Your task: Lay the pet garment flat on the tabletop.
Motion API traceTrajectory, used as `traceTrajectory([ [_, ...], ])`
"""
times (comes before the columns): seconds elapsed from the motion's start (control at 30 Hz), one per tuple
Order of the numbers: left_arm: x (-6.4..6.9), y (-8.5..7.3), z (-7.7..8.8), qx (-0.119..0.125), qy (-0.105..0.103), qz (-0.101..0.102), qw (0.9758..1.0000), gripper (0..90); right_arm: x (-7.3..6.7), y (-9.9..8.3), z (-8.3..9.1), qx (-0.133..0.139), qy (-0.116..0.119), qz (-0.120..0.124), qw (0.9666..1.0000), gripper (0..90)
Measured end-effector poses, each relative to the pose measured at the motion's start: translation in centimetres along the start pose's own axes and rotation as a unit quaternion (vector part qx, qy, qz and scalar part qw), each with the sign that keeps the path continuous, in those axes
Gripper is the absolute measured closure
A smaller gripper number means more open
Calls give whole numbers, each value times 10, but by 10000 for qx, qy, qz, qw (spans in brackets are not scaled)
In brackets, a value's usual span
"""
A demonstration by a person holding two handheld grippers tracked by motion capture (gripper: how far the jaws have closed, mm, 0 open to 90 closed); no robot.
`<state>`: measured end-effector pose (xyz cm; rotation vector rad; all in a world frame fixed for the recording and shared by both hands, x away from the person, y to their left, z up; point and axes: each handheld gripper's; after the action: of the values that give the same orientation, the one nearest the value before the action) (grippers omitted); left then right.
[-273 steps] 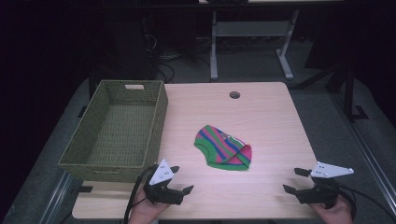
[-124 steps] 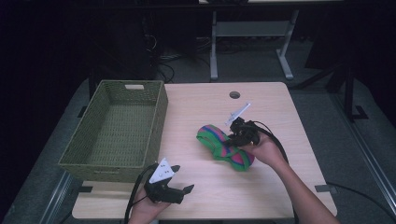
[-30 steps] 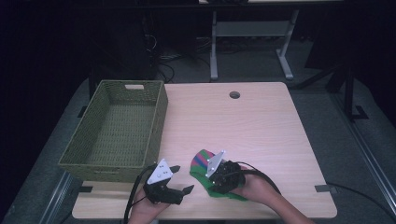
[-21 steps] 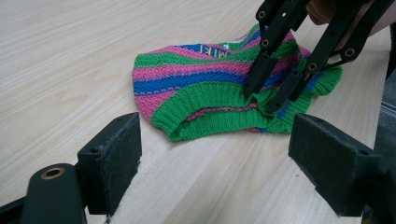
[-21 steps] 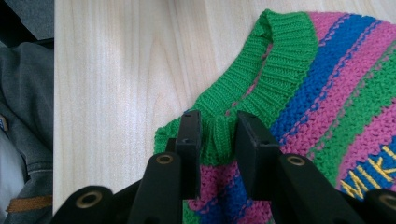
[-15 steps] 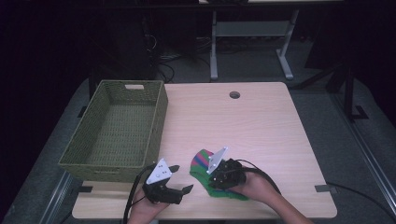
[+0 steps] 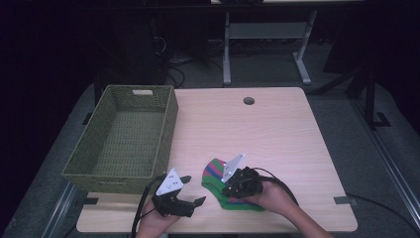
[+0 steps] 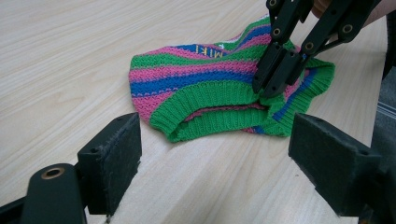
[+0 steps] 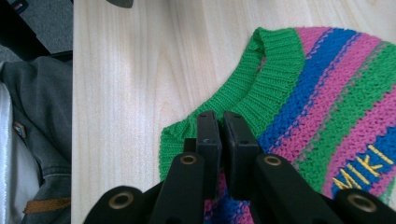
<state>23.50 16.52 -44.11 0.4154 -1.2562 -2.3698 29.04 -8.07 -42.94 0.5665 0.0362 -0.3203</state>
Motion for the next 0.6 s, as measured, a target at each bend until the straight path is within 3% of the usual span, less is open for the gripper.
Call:
traceTrajectory([
  [0.33, 0, 0, 0, 8, -7, -18, 10000, 170, -2, 2, 15, 178, -106, -29, 9998, 858],
  [0.6, 1, 1, -2, 55, -37, 35, 10000, 170, -2, 2, 39, 463, -169, -93, 9987, 862],
])
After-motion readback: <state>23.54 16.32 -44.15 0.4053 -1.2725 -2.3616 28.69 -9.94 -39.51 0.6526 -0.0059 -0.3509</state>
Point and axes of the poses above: each handheld gripper's, and its own axes: z roughly backward along the jaws, y roughly out of its top, x roughly to its right, and after that the axes turned 9 degrees about -z, right-handed
